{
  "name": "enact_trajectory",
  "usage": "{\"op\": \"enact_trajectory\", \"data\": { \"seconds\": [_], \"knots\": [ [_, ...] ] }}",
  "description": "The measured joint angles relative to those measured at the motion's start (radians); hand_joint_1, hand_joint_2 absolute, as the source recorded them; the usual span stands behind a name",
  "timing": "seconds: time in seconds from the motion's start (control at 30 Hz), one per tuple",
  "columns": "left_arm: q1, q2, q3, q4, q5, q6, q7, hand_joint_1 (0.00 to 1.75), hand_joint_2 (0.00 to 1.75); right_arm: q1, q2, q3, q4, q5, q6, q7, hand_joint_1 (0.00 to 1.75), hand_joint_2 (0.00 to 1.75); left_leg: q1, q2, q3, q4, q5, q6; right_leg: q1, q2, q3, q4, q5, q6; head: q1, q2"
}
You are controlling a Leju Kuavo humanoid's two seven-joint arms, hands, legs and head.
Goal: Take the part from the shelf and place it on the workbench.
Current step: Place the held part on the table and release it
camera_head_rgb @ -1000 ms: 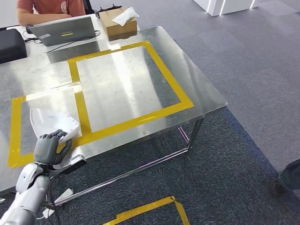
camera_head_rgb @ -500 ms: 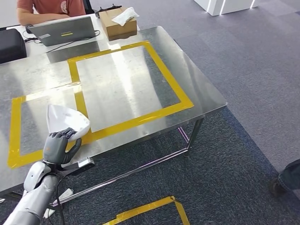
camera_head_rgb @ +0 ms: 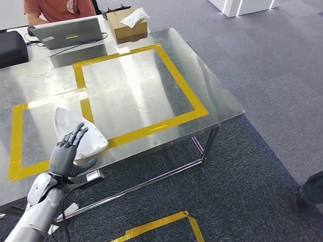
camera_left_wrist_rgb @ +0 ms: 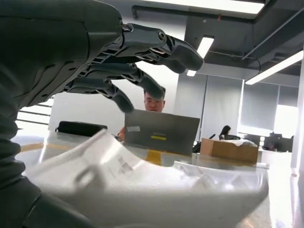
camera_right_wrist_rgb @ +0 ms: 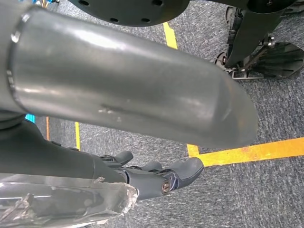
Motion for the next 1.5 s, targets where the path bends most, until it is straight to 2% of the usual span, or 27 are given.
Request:
{"op": "enact_trajectory", "data": {
  "seconds": [0.43,0.63,0.77,0.83,0.9,0.97,1.0,1.03,1.07,1.1,1.13,1.17,1.2,1.23,1.3,1.33,1.4,1.43,1.5],
  "knots": [
    [0.006,0.031,0.018,0.000,0.005,0.004,0.030,0.00,0.00,0.003,0.000,-0.001,0.000,-0.003,0.000,0.000,0.00,0.00,0.000,0.000,0.000,0.000,0.000,0.000,0.000,0.000,0.000,0.000,0.000,0.000,0.000,0.000],
    [0.017,0.040,0.057,-0.002,0.058,-0.007,0.040,0.00,0.00,0.005,0.000,-0.001,0.000,-0.001,-0.010,0.000,0.00,0.00,0.000,0.000,-0.001,0.001,-0.001,0.000,0.000,0.000,0.000,-0.001,0.000,0.000,0.000,0.000],
    [0.033,0.056,0.111,-0.025,0.118,-0.023,0.037,0.00,0.00,0.007,0.001,0.000,0.000,0.011,-0.035,0.005,0.00,0.00,-0.004,0.000,-0.002,0.002,-0.004,0.021,-0.004,-0.003,0.004,-0.007,0.003,0.016,-0.001,0.000],
    [0.045,0.065,0.147,-0.045,0.135,-0.023,0.035,0.00,0.00,0.007,0.001,0.002,0.000,0.017,-0.043,0.008,0.00,0.00,0.001,-0.003,0.009,-0.019,0.006,0.029,-0.003,-0.002,0.001,0.001,-0.008,0.022,0.000,0.000],
    [0.055,0.069,0.180,-0.059,0.143,-0.022,0.034,0.00,0.00,0.008,0.002,0.003,0.000,0.020,-0.046,0.010,0.00,0.00,0.008,-0.011,0.019,-0.035,0.014,0.035,-0.005,0.001,-0.034,0.075,-0.054,0.027,0.003,0.000],
    [0.064,0.070,0.201,-0.066,0.145,-0.022,0.034,0.00,0.00,0.010,0.002,0.003,0.000,0.020,-0.047,0.013,0.00,0.00,0.008,-0.022,0.017,-0.036,0.015,0.036,-0.008,0.002,-0.100,0.214,-0.119,0.033,0.004,0.000],
    [0.071,0.071,0.208,-0.067,0.146,-0.022,0.034,0.00,0.00,0.012,0.002,0.003,0.000,0.020,-0.047,0.014,0.00,0.00,0.009,-0.030,0.017,-0.035,0.015,0.035,-0.011,0.002,-0.125,0.263,-0.132,0.037,0.004,0.000],
    [0.077,0.071,0.214,-0.068,0.146,-0.022,0.034,0.00,0.00,0.013,0.002,0.003,0.000,0.020,-0.047,0.015,0.00,0.00,0.011,-0.040,0.016,-0.034,0.014,0.032,-0.013,0.002,-0.133,0.278,-0.126,0.041,0.004,0.000],
    [0.081,0.071,0.219,-0.069,0.145,-0.021,0.034,0.00,0.00,0.014,0.002,0.003,0.000,0.020,-0.047,0.016,0.00,0.00,0.013,-0.052,0.016,-0.032,0.014,0.028,-0.017,0.005,-0.119,0.246,-0.100,0.044,0.004,0.000],
    [0.084,0.071,0.225,-0.071,0.144,-0.020,0.034,0.00,0.00,0.015,0.002,0.003,0.000,0.020,-0.048,0.016,0.00,0.00,0.016,-0.065,0.016,-0.028,0.012,0.022,-0.021,0.014,-0.087,0.181,-0.062,0.048,0.004,0.000],
    [0.085,0.071,0.230,-0.072,0.140,-0.017,0.035,0.00,0.00,0.015,0.002,0.003,0.000,0.020,-0.048,0.017,0.00,0.00,0.018,-0.076,0.014,-0.022,0.009,0.014,-0.027,0.037,-0.051,0.112,-0.035,0.050,0.005,0.000],
    [0.085,0.072,0.235,-0.074,0.136,-0.013,0.036,0.00,0.00,0.015,0.002,0.003,0.000,0.020,-0.049,0.017,0.00,0.00,0.019,-0.088,0.009,-0.014,0.006,0.006,-0.031,0.060,-0.020,0.056,-0.019,0.049,0.006,0.000],
    [0.086,0.074,0.240,-0.076,0.130,-0.009,0.037,0.00,0.00,0.015,0.002,0.003,0.000,0.020,-0.050,0.018,0.00,0.00,0.019,-0.098,0.003,-0.008,0.005,-0.002,-0.034,0.077,-0.001,0.023,-0.015,0.046,0.007,0.000],
    [0.089,0.077,0.246,-0.077,0.123,-0.004,0.038,0.00,0.00,0.016,0.002,0.003,0.000,0.020,-0.050,0.019,0.00,0.00,0.020,-0.109,-0.003,-0.004,0.007,-0.009,-0.033,0.085,0.005,0.015,-0.020,0.040,0.008,0.000],
    [0.101,0.084,0.258,-0.078,0.108,0.006,0.040,0.00,0.00,0.018,0.002,0.003,0.000,0.020,-0.050,0.021,0.00,0.00,0.024,-0.126,-0.010,-0.003,0.010,-0.022,-0.031,0.062,0.006,0.017,-0.019,0.023,0.009,0.000],
    [0.108,0.089,0.265,-0.078,0.100,0.012,0.041,0.00,0.00,0.018,0.002,0.003,0.000,0.020,-0.050,0.021,0.00,0.00,0.025,-0.117,-0.015,0.005,0.005,-0.026,-0.030,0.051,0.007,0.017,-0.018,0.015,0.007,0.000],
    [0.115,0.094,0.277,-0.078,0.086,0.022,0.044,0.00,0.00,0.018,0.002,0.003,0.000,0.020,-0.050,0.021,0.00,0.00,0.023,-0.066,-0.048,0.072,-0.036,-0.030,-0.029,0.025,0.009,0.013,-0.017,0.002,0.000,0.000],
    [0.117,0.095,0.281,-0.078,0.080,0.026,0.045,0.00,0.00,0.019,0.002,0.003,0.000,0.020,-0.049,0.021,0.00,0.00,0.021,-0.036,-0.079,0.137,-0.069,-0.031,-0.025,0.010,0.009,0.013,-0.019,-0.003,-0.004,0.000],
    [0.123,0.095,0.286,-0.078,0.072,0.031,0.046,0.00,0.00,0.021,0.002,0.003,0.000,0.020,-0.047,0.021,0.00,0.00,0.021,-0.010,-0.141,0.265,-0.120,-0.033,-0.019,-0.020,0.010,0.013,-0.022,-0.009,-0.006,0.000]
  ]
}}
